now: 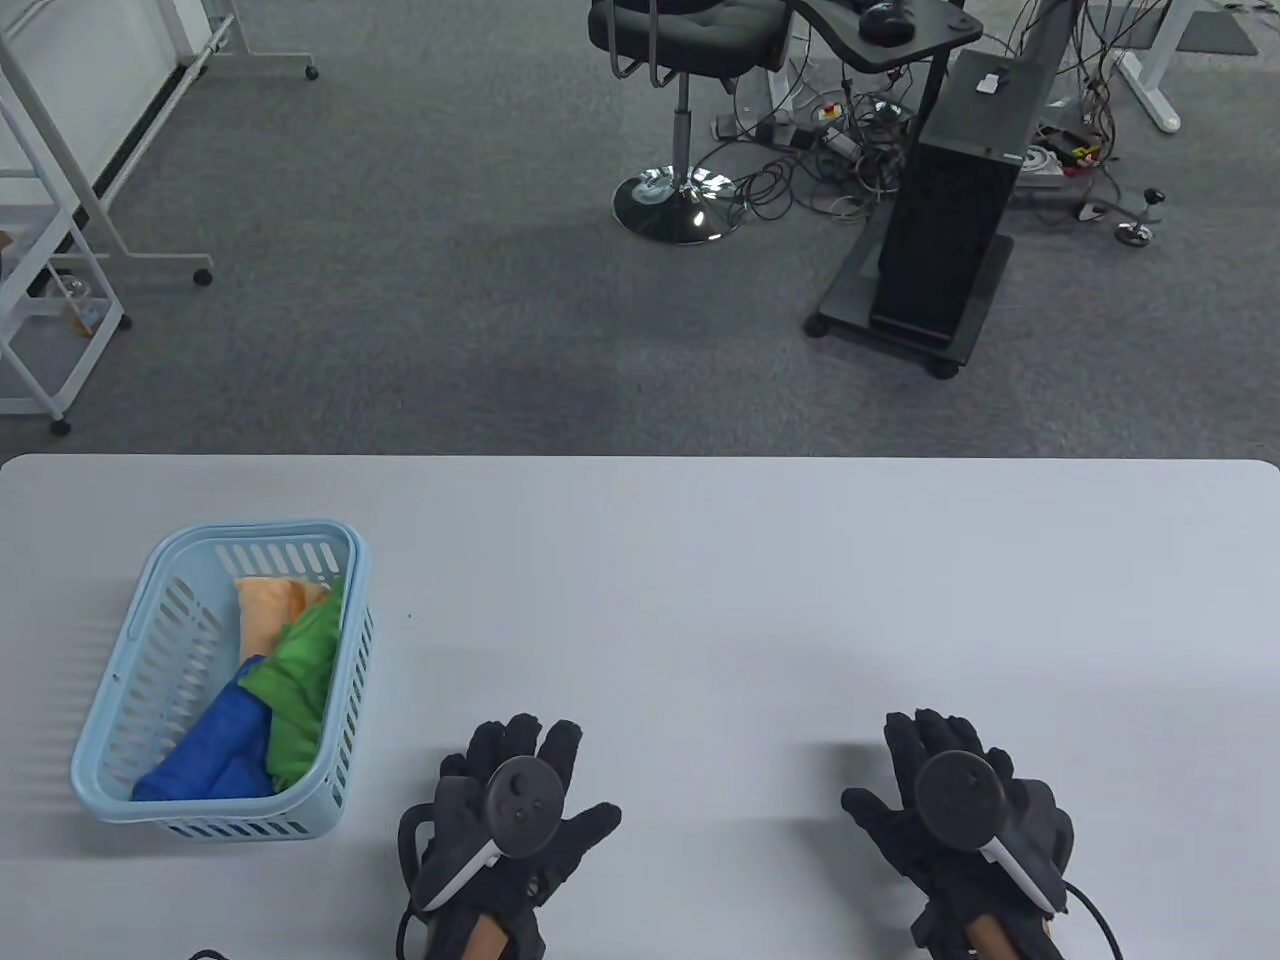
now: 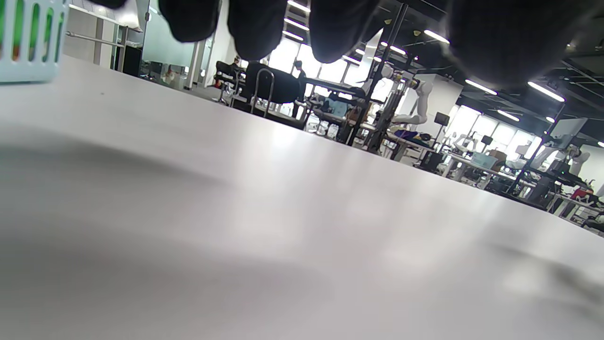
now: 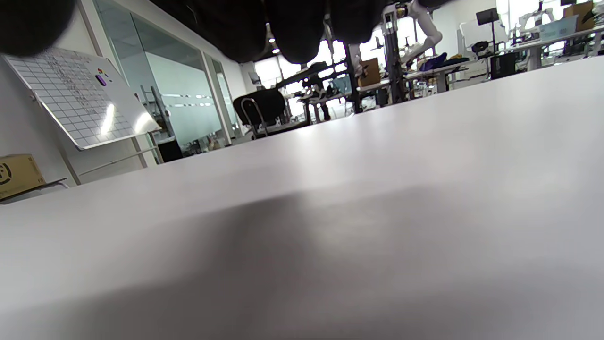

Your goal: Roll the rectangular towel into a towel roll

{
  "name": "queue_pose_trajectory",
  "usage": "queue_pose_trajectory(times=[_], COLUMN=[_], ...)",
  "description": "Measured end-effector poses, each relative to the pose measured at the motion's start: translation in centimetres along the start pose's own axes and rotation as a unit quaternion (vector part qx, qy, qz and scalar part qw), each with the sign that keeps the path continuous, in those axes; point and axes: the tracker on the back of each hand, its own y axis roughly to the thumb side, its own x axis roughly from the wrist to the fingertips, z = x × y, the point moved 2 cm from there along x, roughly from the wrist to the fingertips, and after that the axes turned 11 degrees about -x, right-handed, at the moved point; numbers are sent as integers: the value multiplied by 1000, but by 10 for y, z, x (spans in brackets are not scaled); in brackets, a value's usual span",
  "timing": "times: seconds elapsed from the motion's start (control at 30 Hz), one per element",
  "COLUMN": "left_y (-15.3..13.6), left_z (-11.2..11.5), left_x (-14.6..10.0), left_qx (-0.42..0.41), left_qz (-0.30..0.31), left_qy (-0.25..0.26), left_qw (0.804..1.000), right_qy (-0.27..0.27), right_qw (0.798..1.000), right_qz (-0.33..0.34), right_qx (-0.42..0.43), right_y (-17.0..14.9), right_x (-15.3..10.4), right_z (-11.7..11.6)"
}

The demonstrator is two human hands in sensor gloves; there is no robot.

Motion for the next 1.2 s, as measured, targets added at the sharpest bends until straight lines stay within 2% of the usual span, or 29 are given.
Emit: queue_pose_trajectory(times=[0.43, 0.73, 0.83, 0.97, 1.2], left_y=[3, 30, 40, 45, 23], left_z=[1, -17, -31, -66, -134], left_x=[0, -3, 2, 15, 39], left_qx=[-2, -1, -1, 9, 38], left_qz=[0, -2, -9, -27, -93], left_qy=[8, 47, 47, 67, 103], left_qw=[1000, 999, 999, 997, 990], right_qy=[13, 20, 23, 25, 29], right_qw=[1000, 1000, 1000, 1000, 1000], right_qz=[2, 5, 8, 9, 11], right_qx=[-10, -7, -2, -3, 1], right_y=[3, 3, 4, 4, 4], right_x=[0, 1, 2, 2, 2], right_z=[-3, -5, -6, -7, -7])
